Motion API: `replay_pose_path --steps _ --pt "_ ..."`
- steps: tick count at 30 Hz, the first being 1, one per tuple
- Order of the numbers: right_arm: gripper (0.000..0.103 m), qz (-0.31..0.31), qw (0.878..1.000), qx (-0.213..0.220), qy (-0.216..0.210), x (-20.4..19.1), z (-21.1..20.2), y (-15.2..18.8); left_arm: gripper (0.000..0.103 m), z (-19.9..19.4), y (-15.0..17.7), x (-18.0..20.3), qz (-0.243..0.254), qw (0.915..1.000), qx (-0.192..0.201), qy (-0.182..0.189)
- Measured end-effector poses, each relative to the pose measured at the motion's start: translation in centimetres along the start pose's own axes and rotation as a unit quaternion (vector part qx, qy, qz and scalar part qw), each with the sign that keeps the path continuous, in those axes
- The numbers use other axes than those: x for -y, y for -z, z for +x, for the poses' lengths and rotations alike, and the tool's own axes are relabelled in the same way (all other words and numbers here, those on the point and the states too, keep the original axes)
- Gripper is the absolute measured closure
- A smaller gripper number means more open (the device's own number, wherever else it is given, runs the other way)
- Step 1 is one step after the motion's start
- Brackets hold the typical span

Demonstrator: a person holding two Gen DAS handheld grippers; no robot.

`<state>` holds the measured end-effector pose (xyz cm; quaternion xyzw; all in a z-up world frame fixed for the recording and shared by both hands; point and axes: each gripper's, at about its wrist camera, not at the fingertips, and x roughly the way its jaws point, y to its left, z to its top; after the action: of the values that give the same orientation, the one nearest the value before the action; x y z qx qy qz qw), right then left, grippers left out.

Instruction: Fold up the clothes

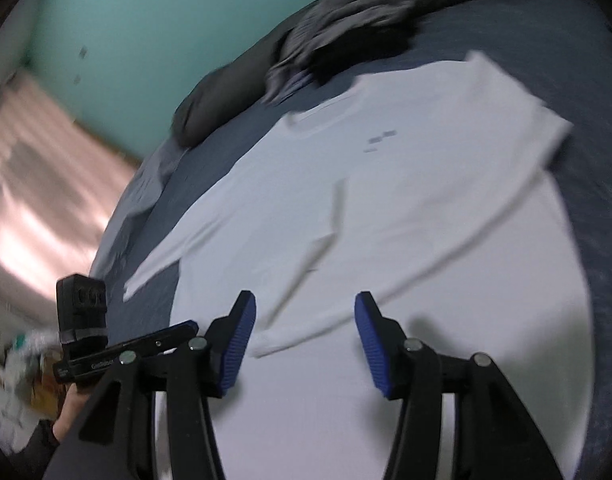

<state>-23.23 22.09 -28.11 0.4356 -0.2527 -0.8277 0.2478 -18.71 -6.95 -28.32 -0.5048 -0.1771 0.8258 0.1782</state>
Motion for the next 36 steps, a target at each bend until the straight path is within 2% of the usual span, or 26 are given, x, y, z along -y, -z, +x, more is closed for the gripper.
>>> replay_pose_path --steps 6,10,15,16,17,18,21,26,36 --pt "0.050 0.066 0.996 0.051 -0.021 3.8 -1.5 1.4 0.057 3.1 -2.7 1.3 0.023 0.9994 -0.007 -0.027" --pt "0.050 0.083 0.994 0.065 -0.034 4.9 -1.6 0.9 0.057 4.9 -3.7 2.1 0.027 0.9991 -0.017 -0.028" --pt "0.050 0.094 0.991 0.073 -0.053 5.2 -1.5 0.5 0.058 6.8 -3.6 2.5 0.034 0.9977 -0.022 -0.053" --pt "0.050 0.095 0.991 0.073 -0.055 5.3 -1.7 0.5 0.060 7.0 -3.5 2.5 0.035 0.9976 -0.020 -0.057" --pt "0.050 0.096 0.991 0.073 -0.056 5.4 -1.8 0.5 0.067 7.0 -3.4 2.6 0.035 0.9974 -0.018 -0.060" --pt "0.050 0.098 0.991 0.073 -0.057 5.6 -1.9 0.5 0.078 6.8 -3.4 2.7 0.038 0.9973 -0.015 -0.061" --pt "0.050 0.103 0.990 0.075 -0.058 6.1 -2.1 0.4 0.099 6.3 -3.3 3.0 0.046 0.9968 -0.008 -0.065" --pt "0.050 0.123 0.987 0.083 -0.060 7.0 -2.8 0.5 0.099 4.4 -3.2 3.8 0.062 0.9956 0.015 -0.068" --pt "0.050 0.129 0.986 0.093 -0.057 7.7 -3.4 0.3 0.100 -2.3 -3.9 3.5 0.043 0.9935 0.079 -0.070"
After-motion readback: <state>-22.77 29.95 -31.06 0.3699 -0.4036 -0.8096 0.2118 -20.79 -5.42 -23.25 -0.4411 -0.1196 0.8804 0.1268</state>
